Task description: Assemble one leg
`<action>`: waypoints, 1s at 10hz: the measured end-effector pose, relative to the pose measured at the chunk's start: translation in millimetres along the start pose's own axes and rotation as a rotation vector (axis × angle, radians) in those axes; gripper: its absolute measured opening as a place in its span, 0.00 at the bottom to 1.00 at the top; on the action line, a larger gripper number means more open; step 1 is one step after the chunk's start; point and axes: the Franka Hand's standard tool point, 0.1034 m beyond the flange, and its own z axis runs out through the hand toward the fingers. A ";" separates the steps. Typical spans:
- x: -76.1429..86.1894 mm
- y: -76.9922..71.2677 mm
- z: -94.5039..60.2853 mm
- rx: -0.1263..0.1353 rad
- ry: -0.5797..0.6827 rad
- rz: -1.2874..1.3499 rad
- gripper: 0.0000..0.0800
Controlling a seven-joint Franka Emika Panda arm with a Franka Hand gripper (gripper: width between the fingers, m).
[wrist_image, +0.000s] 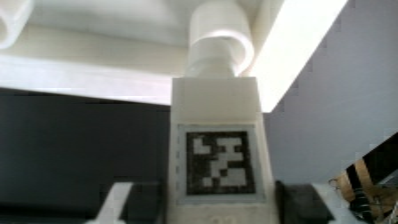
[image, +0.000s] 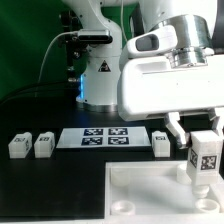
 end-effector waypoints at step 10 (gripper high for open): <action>-4.6 -1.5 18.4 -0.002 0.007 -0.002 0.37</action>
Offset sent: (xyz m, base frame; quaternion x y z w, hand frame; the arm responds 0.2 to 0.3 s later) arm 0.0147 0.0028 -0.0024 -0.0024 0.0011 0.0070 1.0000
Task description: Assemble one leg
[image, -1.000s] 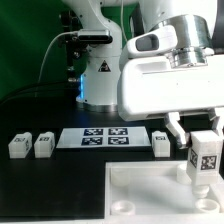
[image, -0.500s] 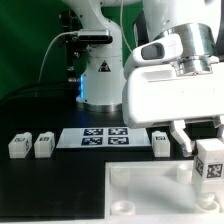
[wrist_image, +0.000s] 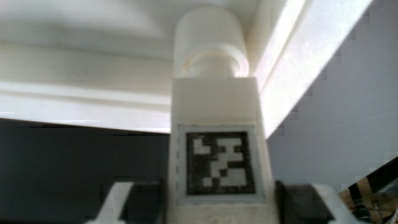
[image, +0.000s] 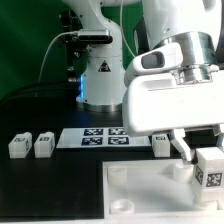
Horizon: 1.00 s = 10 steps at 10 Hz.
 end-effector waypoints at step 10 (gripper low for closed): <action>-5.2 -2.5 3.9 0.007 -0.022 -0.001 0.79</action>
Offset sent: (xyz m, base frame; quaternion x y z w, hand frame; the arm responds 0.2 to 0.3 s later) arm 0.0000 0.0000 0.0000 0.0000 0.0000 0.0000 1.0000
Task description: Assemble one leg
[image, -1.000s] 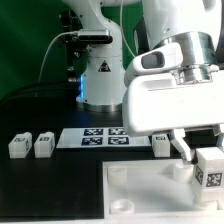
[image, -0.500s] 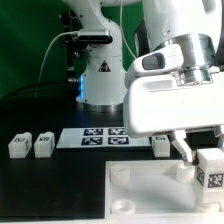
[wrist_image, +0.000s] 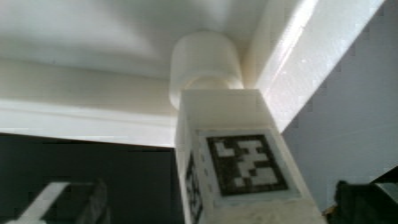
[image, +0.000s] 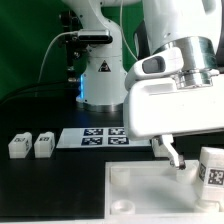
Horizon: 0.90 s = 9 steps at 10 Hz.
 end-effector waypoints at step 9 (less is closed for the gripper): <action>-2.8 -1.2 1.6 0.005 -0.023 0.007 0.81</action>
Offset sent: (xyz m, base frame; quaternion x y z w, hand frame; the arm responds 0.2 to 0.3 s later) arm 0.0000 0.0000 0.0000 0.0000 0.0000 0.0000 1.0000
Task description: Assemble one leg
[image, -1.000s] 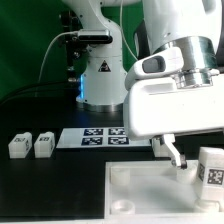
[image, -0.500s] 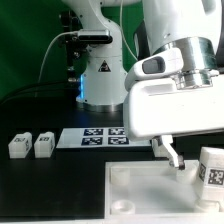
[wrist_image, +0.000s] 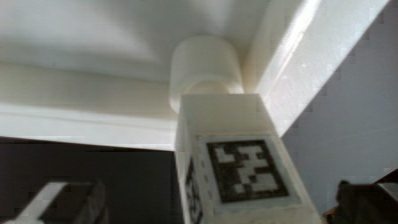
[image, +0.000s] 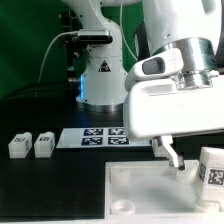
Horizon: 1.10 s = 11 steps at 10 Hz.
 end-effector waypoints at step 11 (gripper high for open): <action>18.1 2.9 1.9 0.099 -0.580 0.083 0.81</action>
Offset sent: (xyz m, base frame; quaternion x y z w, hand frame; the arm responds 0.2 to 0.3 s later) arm 0.0120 -0.0036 -0.0021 0.0030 -0.1870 0.0084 0.9823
